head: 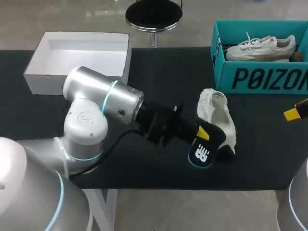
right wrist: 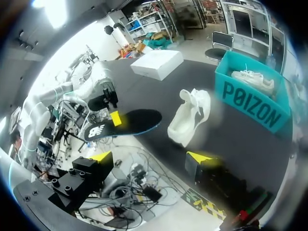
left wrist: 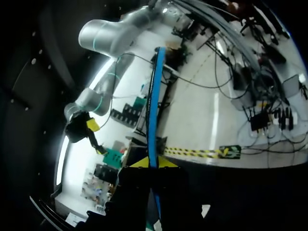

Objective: Take the shoe out of the shoebox, open the shoe tongue, remove and reinsert the insole, then place the shoe into the shoebox

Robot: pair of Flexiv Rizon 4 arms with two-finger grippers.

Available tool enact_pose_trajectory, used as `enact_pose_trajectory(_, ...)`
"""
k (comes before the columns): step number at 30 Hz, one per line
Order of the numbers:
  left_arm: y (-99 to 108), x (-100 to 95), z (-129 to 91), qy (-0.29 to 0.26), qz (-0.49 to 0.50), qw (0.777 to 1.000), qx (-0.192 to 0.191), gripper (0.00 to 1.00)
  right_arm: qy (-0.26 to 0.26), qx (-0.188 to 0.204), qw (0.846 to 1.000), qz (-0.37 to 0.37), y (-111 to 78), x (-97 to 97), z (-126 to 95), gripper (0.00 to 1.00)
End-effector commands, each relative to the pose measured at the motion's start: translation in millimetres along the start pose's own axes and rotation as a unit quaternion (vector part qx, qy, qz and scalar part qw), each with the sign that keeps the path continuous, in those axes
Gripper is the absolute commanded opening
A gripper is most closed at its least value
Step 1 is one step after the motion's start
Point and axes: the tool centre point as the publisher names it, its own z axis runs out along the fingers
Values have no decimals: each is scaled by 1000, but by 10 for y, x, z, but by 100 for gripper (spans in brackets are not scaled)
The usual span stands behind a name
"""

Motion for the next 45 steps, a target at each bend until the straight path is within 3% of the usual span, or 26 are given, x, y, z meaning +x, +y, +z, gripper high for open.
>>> enact_pose_trajectory(1, 235, 17, 214, -7, 2, 1000, 0, 0, -34, -11, 999, 0, -115, 83, -33, 100)
enact_pose_trajectory(8, 520, -26, 323, -17, -3, 1000, -12, 0, -34, -11, 999, 0, -115, 83, -33, 100)
enact_pose_trajectory(22, 613, 1, 565, -11, -20, 1000, -19, 0, -34, -11, 999, 0, -115, 83, -33, 100)
enact_pose_trajectory(30, 833, 72, 538, -16, -48, 997, -60, 0, -34, -11, 999, 0, -115, 83, -33, 100)
enact_pose_trajectory(45, 1301, 92, 549, -46, -74, 991, -103, 0, -34, -11, 999, 0, -115, 83, -33, 100)
